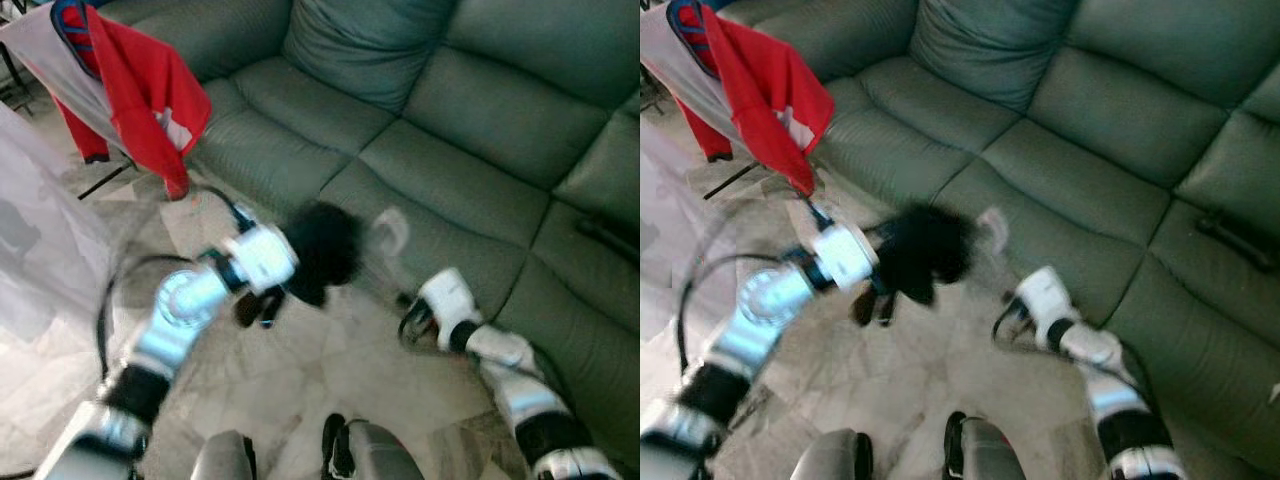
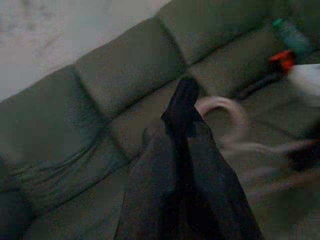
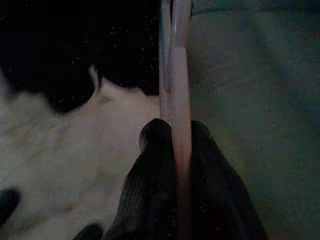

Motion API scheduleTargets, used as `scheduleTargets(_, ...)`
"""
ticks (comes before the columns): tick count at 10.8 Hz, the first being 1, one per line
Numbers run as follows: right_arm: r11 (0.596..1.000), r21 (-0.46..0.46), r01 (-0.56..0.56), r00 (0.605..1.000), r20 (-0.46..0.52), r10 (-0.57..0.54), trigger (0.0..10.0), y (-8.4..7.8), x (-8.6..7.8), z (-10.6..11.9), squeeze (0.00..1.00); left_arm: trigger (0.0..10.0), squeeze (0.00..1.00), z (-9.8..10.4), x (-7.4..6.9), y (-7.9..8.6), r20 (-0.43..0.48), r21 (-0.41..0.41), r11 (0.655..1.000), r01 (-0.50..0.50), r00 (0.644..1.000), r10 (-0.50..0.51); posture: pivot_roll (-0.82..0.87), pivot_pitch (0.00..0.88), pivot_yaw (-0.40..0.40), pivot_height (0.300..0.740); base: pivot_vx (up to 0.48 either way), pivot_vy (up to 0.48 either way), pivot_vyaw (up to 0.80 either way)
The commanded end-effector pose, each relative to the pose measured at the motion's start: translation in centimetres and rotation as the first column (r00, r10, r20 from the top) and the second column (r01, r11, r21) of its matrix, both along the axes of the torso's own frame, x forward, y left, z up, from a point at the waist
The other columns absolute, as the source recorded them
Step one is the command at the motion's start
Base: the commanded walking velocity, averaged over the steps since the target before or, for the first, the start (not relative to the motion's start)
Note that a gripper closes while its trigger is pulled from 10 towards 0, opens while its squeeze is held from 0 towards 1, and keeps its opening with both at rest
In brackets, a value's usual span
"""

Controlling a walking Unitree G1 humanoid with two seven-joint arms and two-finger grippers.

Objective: Hang hanger

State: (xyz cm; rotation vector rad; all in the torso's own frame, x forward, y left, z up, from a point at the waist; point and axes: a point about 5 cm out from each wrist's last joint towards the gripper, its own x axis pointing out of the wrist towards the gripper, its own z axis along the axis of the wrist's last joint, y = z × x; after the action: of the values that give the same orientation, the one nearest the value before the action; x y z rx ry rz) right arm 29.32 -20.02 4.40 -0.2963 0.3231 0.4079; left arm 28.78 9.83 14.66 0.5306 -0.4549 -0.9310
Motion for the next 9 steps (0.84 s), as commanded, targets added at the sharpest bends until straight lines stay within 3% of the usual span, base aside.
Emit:
scheduleTargets(1,0.996,0.033,0.084,0.993,0.079,-0.086,10.0,-0.9,1.0,1.3,0.0,10.0,0.0,0.3,-0.5,-0.7,-0.004,-0.004,0.999,0.045,0.999,-0.045,0.0,0.179,-0.046,0.74,0.0,0.0,0.0)
scheduleTargets(2,0.965,0.111,0.236,0.961,0.121,-0.249,10.0,-2.4,2.8,3.1,0.0,10.0,0.0,-0.8,-0.9,-0.5,-0.038,0.025,0.999,0.048,0.998,-0.047,0.0,0.178,-0.041,0.74,0.0,0.0,0.0)
scheduleTargets(3,0.935,0.176,0.308,0.936,0.123,-0.331,10.0,-3.1,3.7,4.1,0.0,10.0,0.0,-0.9,-0.9,-0.4,-0.066,0.005,0.999,0.034,0.997,-0.034,0.0,0.179,-0.035,0.74,0.0,0.0,0.0)
scheduleTargets(5,0.79,0.516,0.332,0.884,0.122,-0.451,10.0,-3.1,7.6,9.9,0.0,10.0,0.0,-2.4,-0.7,0.2,-0.127,0.032,0.999,-0.001,0.992,0.005,0.0,0.172,-0.032,0.74,0.0,0.0,0.0)
scheduleTargets(6,0.612,0.757,0.227,0.889,0.095,-0.447,10.0,-1.8,9.8,14.4,0.0,10.0,0.0,-2.9,-0.3,0.7,-0.143,0.043,0.998,-0.037,0.989,0.042,0.01,0.166,-0.037,0.74,0.0,0.0,0.0)
scheduleTargets(7,0.541,0.841,-0.005,0.94,0.189,-0.285,10.0,1.5,10.5,18.3,0.0,10.0,0.0,-3.1,-0.1,1.1,-0.15,0.041,0.997,-0.071,0.986,0.077,0.01,0.165,-0.04,0.74,0.0,0.0,0.0)
scheduleTargets(8,0.481,0.859,-0.176,0.949,0.277,-0.148,10.0,4.1,10.1,20.5,0.0,10.0,0.0,-3.3,-0.1,1.1,-0.159,0.032,0.995,-0.092,0.983,0.096,0.02,0.167,-0.046,0.74,0.0,0.0,0.0)
scheduleTargets(9,0.451,0.844,-0.292,0.93,0.361,-0.074,10.0,5.8,9.2,21.5,0.0,10.0,0.0,-3.7,-0.5,0.9,-0.168,0.032,0.996,-0.089,0.981,0.093,0.02,0.168,-0.049,0.74,0.0,0.0,0.0)
